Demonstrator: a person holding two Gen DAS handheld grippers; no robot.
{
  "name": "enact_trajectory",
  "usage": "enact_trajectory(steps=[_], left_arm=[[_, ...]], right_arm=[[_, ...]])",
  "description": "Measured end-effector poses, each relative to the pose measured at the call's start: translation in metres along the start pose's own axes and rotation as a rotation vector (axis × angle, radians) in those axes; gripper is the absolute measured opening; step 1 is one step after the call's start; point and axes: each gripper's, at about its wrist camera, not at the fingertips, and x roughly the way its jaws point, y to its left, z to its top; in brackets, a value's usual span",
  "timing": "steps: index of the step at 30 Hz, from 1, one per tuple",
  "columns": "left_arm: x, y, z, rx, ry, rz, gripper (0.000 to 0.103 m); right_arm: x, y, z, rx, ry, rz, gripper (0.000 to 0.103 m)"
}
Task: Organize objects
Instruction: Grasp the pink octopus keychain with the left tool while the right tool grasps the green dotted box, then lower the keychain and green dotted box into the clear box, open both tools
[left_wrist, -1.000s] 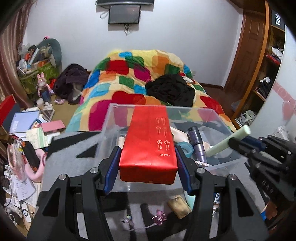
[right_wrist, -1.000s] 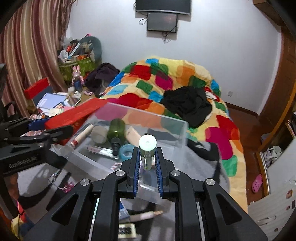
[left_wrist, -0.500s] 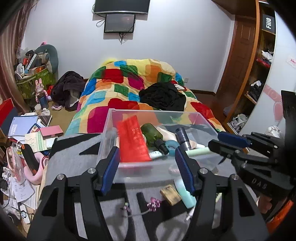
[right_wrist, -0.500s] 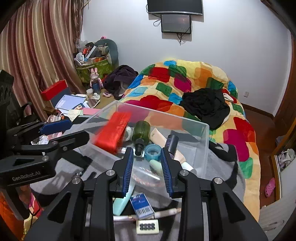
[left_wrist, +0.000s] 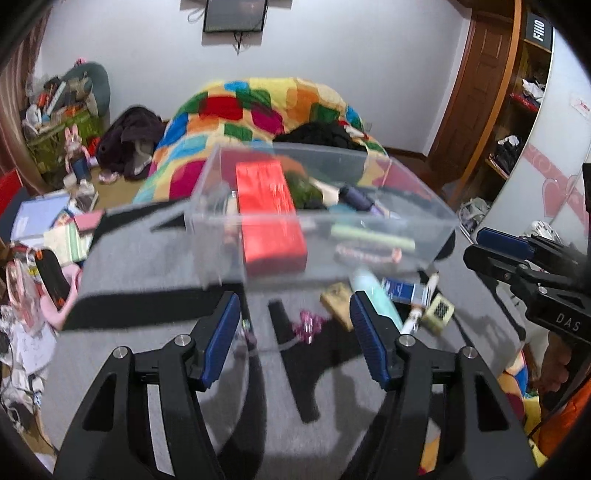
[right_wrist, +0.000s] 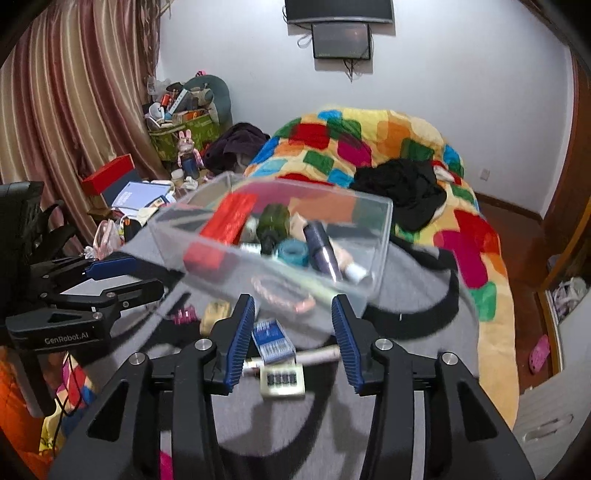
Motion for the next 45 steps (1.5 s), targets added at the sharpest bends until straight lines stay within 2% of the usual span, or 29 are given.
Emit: enact_trajectory(steps=[6,13,22,24,26,28,30,38,45], left_arm=[[0.01,0.003,-0.023,0.004,0.058,0.011,0.062],[0.024,-0.003,-0.022,0.03,0.075,0.026,0.061],[0.05,-0.014,-0.011,0.078,0.12,0.038,0.044],[0.052,-0.017,-0.01,0.092,0.115,0.052,0.042],[0.052,-0.018,-0.01,0.096,0.108,0.054,0.028],[0.053,-0.018,-0.011,0.097,0.099,0.063,0.023],[0.053,-0.018,-0.011,0.093,0.091,0.063,0.023],[0.035,-0.009,-0.014,0.038,0.062,0.04,0.023],[0.004,-0.006,-0.001,0.017,-0.022,0.032,0.023]], right_arm=[[0.014,-0.01,-0.028,0.062,0.082,0.033,0.042],[0.027,-0.011,-0.046,0.079,0.135,0.037,0.042],[0.035,-0.001,-0.048,0.061,0.14,0.045,0.042],[0.037,0.0,-0.049,0.059,0.139,0.047,0.042],[0.038,0.001,-0.05,0.061,0.134,0.046,0.042],[0.037,0.0,-0.051,0.068,0.123,0.041,0.038],[0.035,-0.001,-0.05,0.068,0.121,0.043,0.032],[0.02,-0.003,-0.04,0.074,0.075,0.038,0.031],[0.005,-0.003,-0.02,0.066,0.019,0.045,0.031]])
